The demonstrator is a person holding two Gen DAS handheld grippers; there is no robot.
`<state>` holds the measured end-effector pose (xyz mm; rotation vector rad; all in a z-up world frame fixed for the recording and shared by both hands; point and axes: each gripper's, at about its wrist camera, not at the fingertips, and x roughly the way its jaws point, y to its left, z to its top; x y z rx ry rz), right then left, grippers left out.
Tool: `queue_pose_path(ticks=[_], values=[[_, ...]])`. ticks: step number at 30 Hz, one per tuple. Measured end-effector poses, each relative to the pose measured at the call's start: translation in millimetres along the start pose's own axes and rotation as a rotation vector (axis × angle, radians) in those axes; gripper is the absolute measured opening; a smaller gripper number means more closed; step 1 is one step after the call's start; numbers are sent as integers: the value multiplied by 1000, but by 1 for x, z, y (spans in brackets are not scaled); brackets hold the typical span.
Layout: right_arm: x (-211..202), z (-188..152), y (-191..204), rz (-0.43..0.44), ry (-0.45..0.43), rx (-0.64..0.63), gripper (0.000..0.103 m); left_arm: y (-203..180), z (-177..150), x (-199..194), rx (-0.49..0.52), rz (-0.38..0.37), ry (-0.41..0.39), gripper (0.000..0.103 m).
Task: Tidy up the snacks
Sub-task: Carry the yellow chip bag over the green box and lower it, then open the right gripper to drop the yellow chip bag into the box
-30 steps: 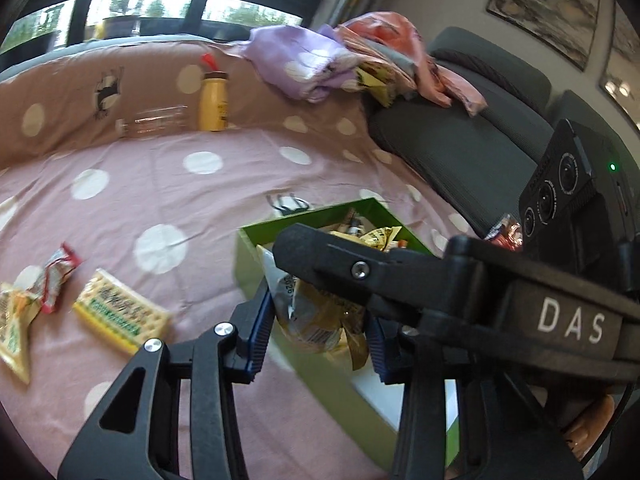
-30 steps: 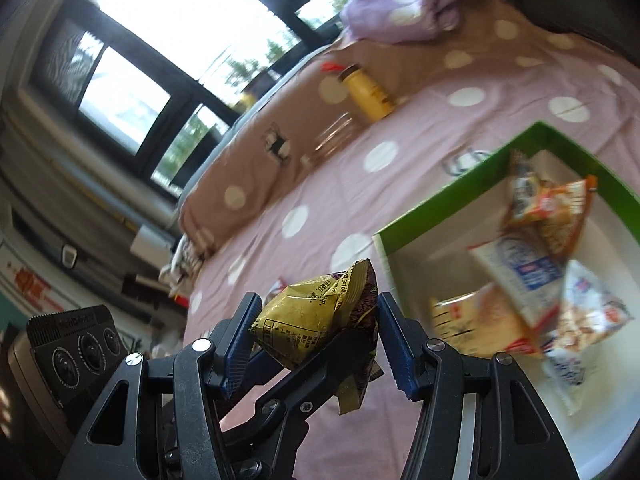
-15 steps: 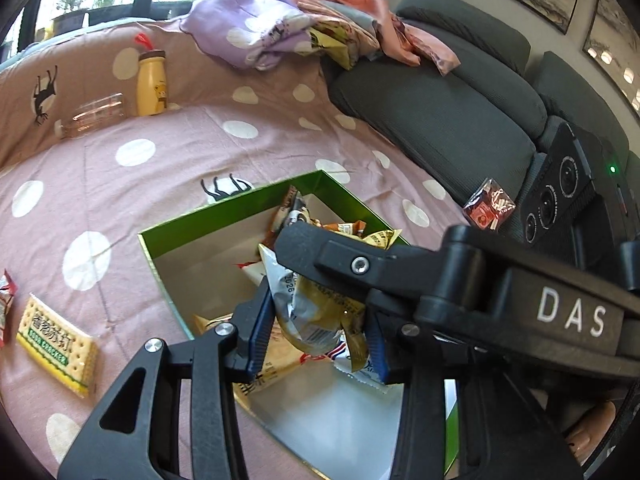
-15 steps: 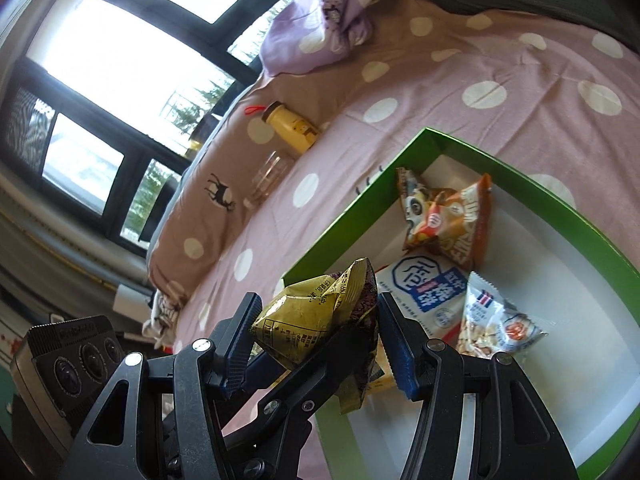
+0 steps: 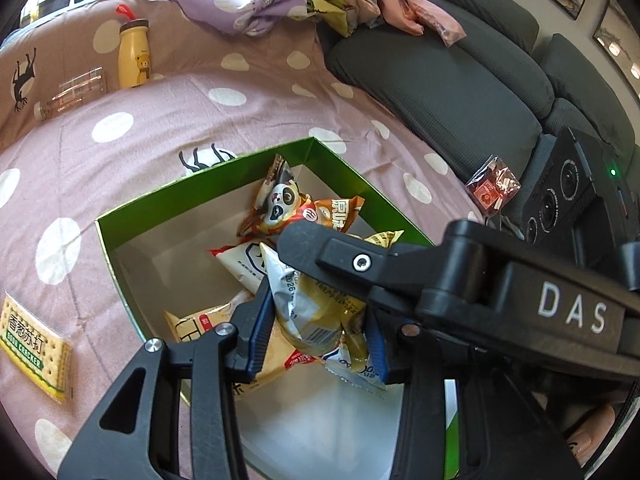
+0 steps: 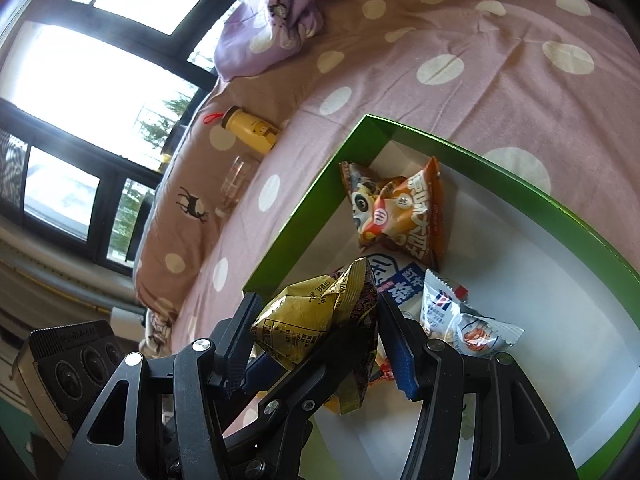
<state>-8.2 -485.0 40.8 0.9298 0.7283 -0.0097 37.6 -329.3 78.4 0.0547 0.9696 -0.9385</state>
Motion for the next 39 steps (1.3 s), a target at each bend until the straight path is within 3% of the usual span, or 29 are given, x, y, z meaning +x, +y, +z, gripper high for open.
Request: queue_pose_path(ticks=[15, 30, 36, 39], values=[[2, 4, -14, -67, 6, 55, 61, -1, 0, 21, -28, -6, 58, 41], [-5, 9, -28, -70, -12, 96, 61, -12, 4, 34, -8, -11, 76, 42], [-5, 8, -24, -97, -29, 84, 61, -10, 2, 31, -26, -11, 82, 45], [-6, 8, -18, -152, -47, 50, 61, -7, -2, 19, -18, 26, 52, 49]])
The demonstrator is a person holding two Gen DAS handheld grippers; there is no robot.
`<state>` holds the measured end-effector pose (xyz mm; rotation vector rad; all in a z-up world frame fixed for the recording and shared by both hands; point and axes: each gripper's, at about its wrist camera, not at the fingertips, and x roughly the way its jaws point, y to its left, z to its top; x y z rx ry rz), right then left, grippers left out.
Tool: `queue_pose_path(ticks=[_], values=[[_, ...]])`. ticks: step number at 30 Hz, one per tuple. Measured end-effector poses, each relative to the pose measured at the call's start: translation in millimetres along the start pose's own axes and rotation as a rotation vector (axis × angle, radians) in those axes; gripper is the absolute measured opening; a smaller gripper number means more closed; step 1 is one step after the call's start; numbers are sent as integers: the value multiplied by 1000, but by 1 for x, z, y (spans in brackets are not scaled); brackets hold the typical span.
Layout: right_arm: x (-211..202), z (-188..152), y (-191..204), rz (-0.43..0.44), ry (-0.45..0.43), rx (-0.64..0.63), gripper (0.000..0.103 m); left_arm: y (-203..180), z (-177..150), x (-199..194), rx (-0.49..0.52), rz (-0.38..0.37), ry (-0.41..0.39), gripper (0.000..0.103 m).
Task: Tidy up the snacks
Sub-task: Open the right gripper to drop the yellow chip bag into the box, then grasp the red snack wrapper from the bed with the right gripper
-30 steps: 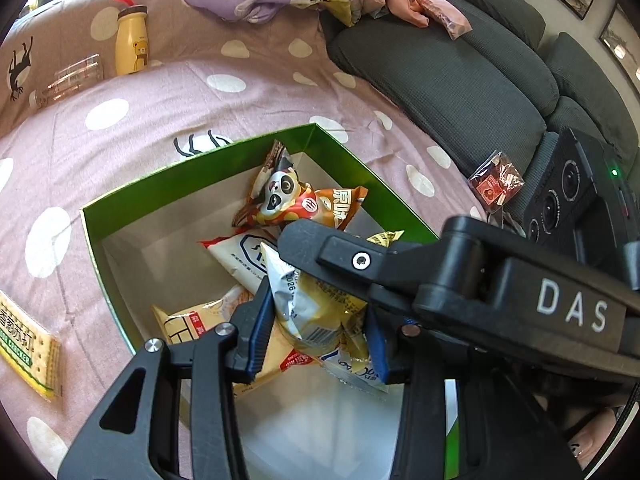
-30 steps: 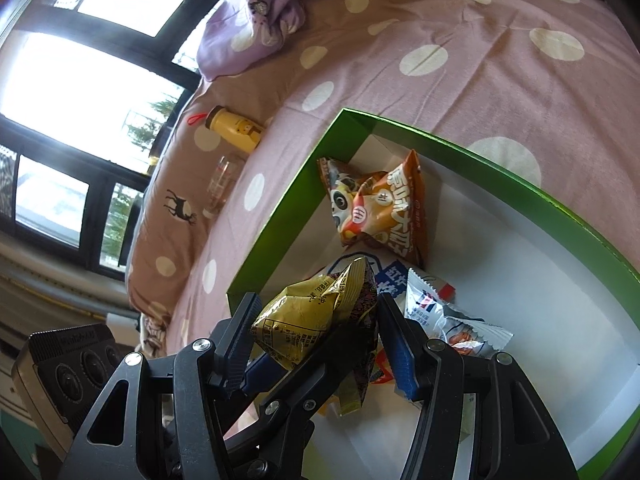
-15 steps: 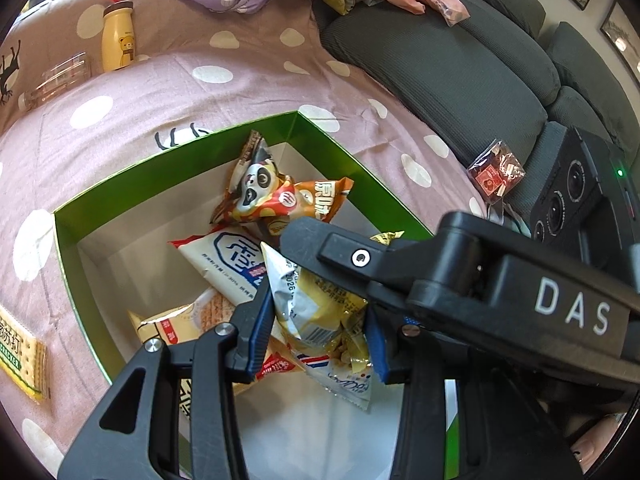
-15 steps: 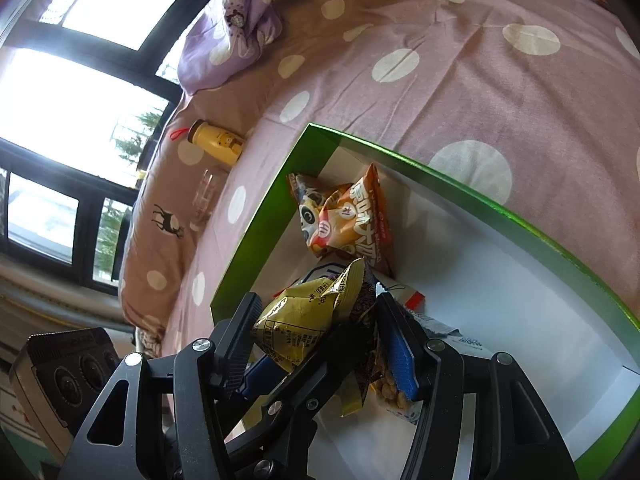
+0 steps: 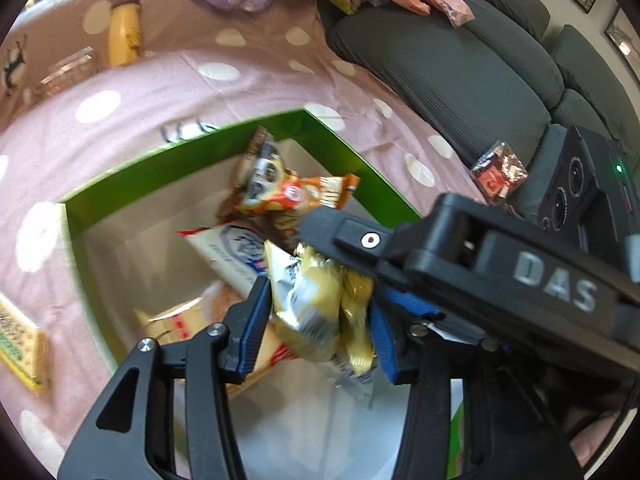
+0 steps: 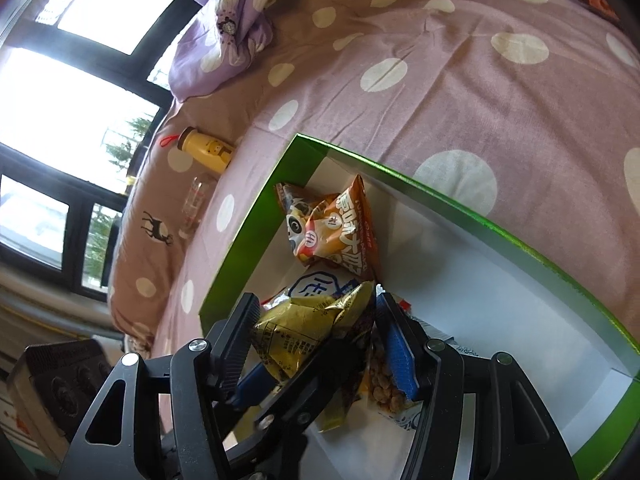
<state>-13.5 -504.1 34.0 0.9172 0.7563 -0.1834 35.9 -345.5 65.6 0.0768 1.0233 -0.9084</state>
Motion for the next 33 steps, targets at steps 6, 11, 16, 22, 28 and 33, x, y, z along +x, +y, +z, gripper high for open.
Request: queue_pose_path(ticks=[6, 11, 16, 22, 28, 33], values=[[-11, -4, 13, -51, -63, -47, 67, 26, -12, -48, -55, 45, -108, 56], [-16, -10, 31, -51, -91, -103, 73, 57, -34, -97, -114, 123, -191, 71], [-20, -22, 54, -50, -117, -179, 82, 96, -64, -142, -212, 237, -243, 85], [-13, -40, 87, -106, -134, -271, 90, 153, -102, -190, -353, 416, -285, 89], [0, -65, 118, -103, -107, -383, 91, 213, -148, -226, -524, 509, -334, 100], [14, -90, 141, -118, -103, -461, 91, 258, -170, -230, -660, 637, -297, 102]])
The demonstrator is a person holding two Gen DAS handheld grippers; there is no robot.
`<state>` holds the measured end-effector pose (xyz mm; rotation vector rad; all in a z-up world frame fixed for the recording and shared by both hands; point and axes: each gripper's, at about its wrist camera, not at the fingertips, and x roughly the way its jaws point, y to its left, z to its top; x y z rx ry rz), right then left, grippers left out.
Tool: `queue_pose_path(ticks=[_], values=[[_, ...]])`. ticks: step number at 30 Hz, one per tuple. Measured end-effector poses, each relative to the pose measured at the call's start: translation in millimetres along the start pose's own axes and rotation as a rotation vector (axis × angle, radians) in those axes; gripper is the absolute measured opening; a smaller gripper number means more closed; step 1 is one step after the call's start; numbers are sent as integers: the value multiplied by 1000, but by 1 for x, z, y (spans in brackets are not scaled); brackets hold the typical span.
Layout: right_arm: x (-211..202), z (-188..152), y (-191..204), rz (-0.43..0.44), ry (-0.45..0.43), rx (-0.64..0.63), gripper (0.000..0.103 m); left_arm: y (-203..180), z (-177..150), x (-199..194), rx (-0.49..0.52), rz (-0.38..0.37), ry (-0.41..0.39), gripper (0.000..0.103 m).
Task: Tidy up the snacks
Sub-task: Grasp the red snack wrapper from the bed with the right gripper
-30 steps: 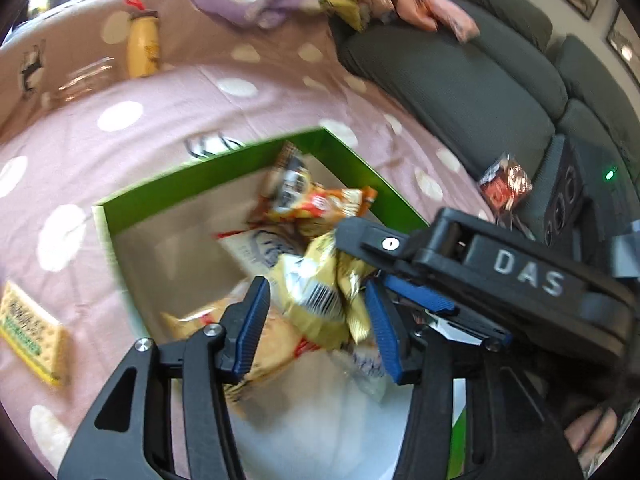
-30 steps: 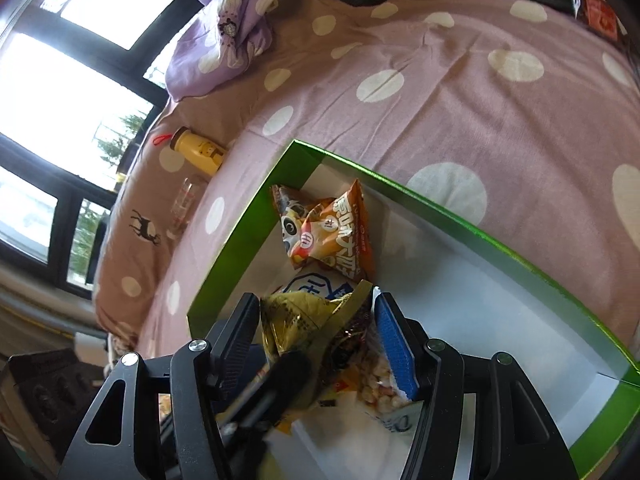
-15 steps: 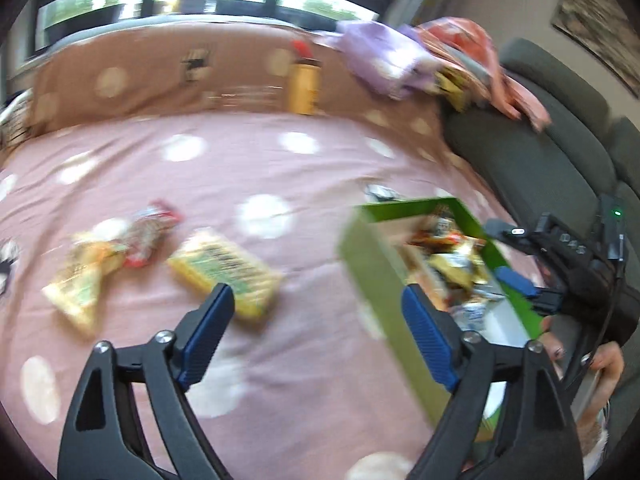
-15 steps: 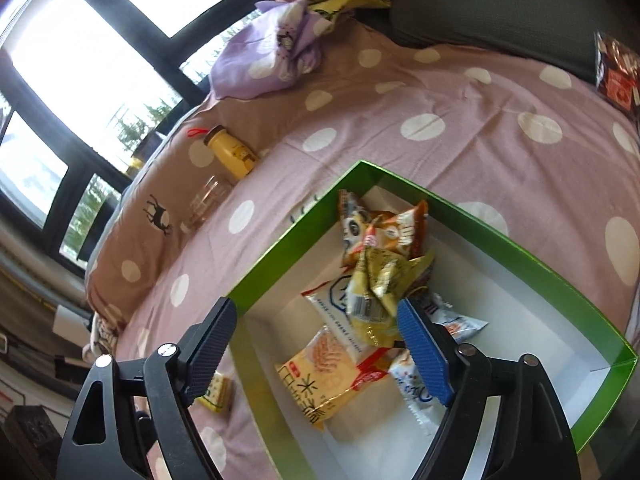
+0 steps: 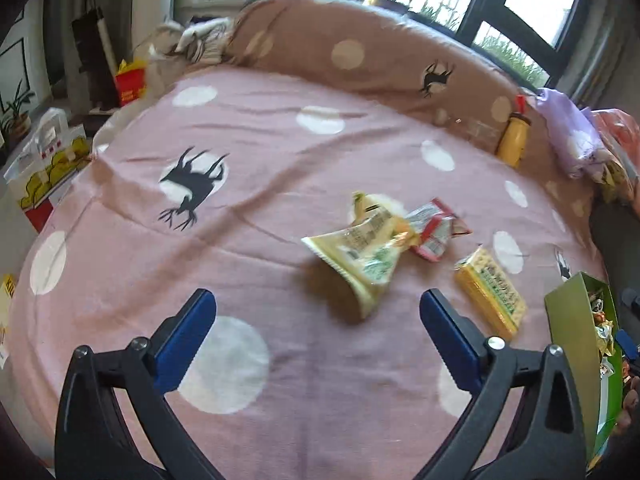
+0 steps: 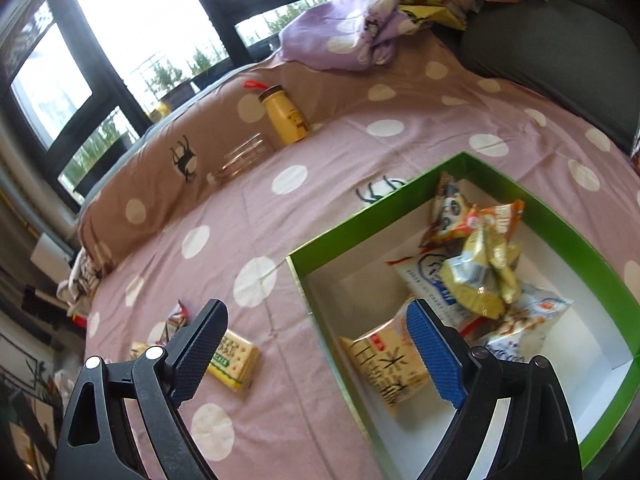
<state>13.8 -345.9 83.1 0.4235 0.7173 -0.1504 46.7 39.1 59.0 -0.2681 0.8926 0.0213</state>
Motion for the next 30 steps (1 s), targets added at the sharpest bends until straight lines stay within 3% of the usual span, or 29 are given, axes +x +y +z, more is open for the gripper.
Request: queue_pose_path(ticks=[2, 7, 14, 18, 23, 27, 30], values=[[3, -5, 13, 8, 12, -40, 91, 12, 2, 0, -40, -24, 1, 102], [11, -19, 48, 80, 59, -78, 91, 32, 6, -2, -111, 36, -1, 102], [69, -26, 120, 182, 256, -52, 91, 59, 13, -9, -193, 45, -16, 102], [114, -36, 162, 137, 293, -92, 61, 71, 15, -10, -240, 45, -13, 102], [168, -48, 187, 121, 374, -120, 57, 76, 18, -8, -256, 52, -7, 102], [177, -52, 189, 105, 320, -175, 34, 73, 19, -3, -240, 41, 19, 102], [173, -50, 183, 136, 306, -184, 26, 70, 19, -1, -227, 38, 24, 102]])
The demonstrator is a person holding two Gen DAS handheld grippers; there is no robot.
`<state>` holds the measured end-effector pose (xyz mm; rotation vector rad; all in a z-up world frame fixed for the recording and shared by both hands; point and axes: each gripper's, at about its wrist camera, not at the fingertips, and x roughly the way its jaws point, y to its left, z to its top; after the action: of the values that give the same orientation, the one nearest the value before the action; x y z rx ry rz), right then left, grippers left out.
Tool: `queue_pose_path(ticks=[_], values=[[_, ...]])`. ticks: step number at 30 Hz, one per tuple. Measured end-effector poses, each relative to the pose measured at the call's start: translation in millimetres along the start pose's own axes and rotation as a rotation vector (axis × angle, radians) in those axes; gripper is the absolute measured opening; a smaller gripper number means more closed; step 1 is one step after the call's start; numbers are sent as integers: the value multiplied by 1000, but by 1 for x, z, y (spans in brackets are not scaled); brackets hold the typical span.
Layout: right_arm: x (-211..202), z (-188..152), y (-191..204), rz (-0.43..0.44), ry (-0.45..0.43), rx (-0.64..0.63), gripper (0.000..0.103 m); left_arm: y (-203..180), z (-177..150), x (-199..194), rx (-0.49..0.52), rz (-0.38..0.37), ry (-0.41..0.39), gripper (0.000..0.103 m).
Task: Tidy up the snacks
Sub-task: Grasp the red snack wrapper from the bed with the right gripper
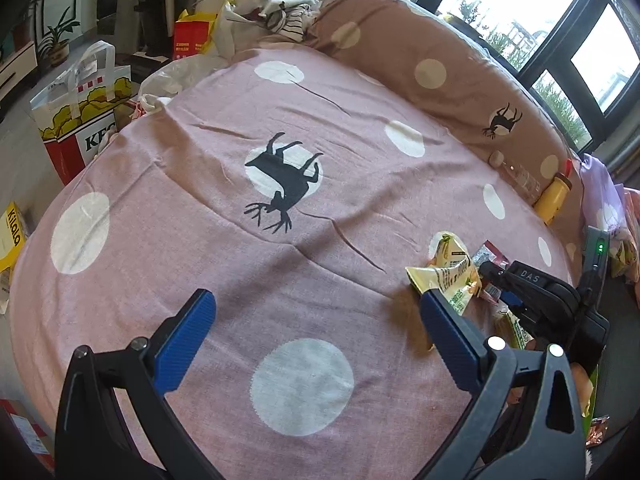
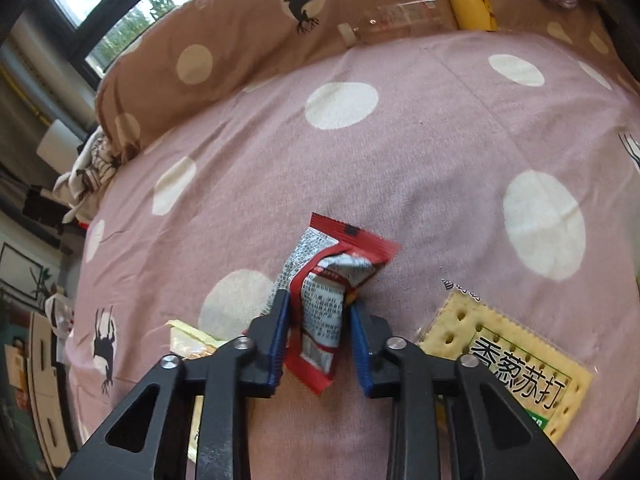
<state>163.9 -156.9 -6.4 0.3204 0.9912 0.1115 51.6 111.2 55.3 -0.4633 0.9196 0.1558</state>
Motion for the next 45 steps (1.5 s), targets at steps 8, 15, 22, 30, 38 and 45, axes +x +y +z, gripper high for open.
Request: queue_pose_path(ticks=[8, 15, 22, 30, 38, 45], values=[[-69, -10, 3, 27, -41, -123, 22, -12, -6, 4, 48, 9, 17, 102], [-98, -55, -6, 154, 108, -192, 22, -30, -18, 4, 116, -17, 39, 102], [-87, -87, -24, 123, 216, -196, 22, -53, -34, 6, 184, -46, 85, 101], [-102, -72, -54, 60, 133, -109, 43, -80, -53, 8, 257, -137, 144, 95], [-109, -70, -63, 168, 109, -69, 46, -117, -83, 11, 375, -331, 270, 62], [-89, -74, -60, 196, 171, -63, 46, -133, -101, 28, 409, -349, 355, 50]])
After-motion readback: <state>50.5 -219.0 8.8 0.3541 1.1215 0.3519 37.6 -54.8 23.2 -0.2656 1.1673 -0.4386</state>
